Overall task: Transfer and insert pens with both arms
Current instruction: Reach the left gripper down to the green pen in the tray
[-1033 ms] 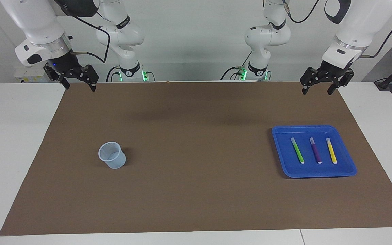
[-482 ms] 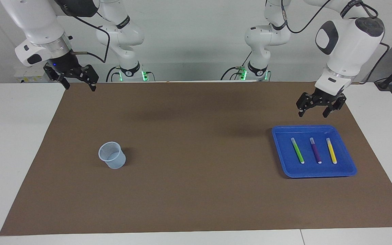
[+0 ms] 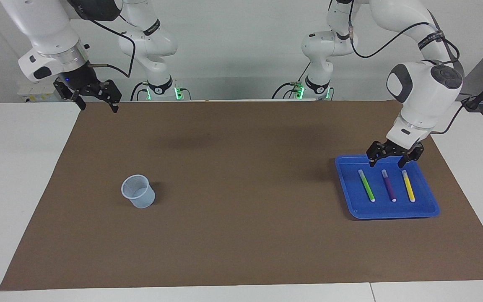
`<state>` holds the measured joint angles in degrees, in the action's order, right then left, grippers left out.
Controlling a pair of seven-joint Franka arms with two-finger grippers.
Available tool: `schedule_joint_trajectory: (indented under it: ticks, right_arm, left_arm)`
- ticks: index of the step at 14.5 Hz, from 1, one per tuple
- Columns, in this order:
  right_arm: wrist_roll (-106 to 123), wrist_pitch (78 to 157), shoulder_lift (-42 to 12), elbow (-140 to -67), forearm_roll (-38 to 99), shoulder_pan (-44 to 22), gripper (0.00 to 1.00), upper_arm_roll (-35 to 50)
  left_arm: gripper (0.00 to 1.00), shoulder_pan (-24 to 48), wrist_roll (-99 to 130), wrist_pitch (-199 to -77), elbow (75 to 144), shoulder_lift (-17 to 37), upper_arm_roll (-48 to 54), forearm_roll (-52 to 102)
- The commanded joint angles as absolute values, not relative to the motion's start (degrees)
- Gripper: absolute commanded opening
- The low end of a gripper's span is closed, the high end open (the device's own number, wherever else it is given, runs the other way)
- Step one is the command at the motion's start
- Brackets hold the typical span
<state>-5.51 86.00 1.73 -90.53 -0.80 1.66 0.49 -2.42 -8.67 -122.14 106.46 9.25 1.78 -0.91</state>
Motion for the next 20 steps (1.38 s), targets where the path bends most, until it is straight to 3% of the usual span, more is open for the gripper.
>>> schedule_joint_trajectory:
  ticks: [1,8,15,20]
  right_arm:
    - [-4.31,85.78,2.02,-90.44,-0.88,2.2,1.0,0.79]
    - [-4.31,85.78,2.02,-90.44,-0.88,2.2,1.0,0.79]
    - [-4.31,85.78,2.02,-90.44,-0.88,2.2,1.0,0.79]
    - [-4.31,85.78,2.02,-90.44,-0.88,2.2,1.0,0.79]
  left_arm:
    - [1.0,-2.99,-9.4,-126.47,108.37,11.59,2.02,-1.76]
    - [1.0,-3.07,-8.53,-133.15,108.63,18.36,1.93,-1.67]
    - [1.0,-3.08,-8.53,-135.97,111.53,19.25,1.93,-1.67]
    - [1.0,-2.9,-8.7,-127.37,111.97,17.85,1.85,-1.76]
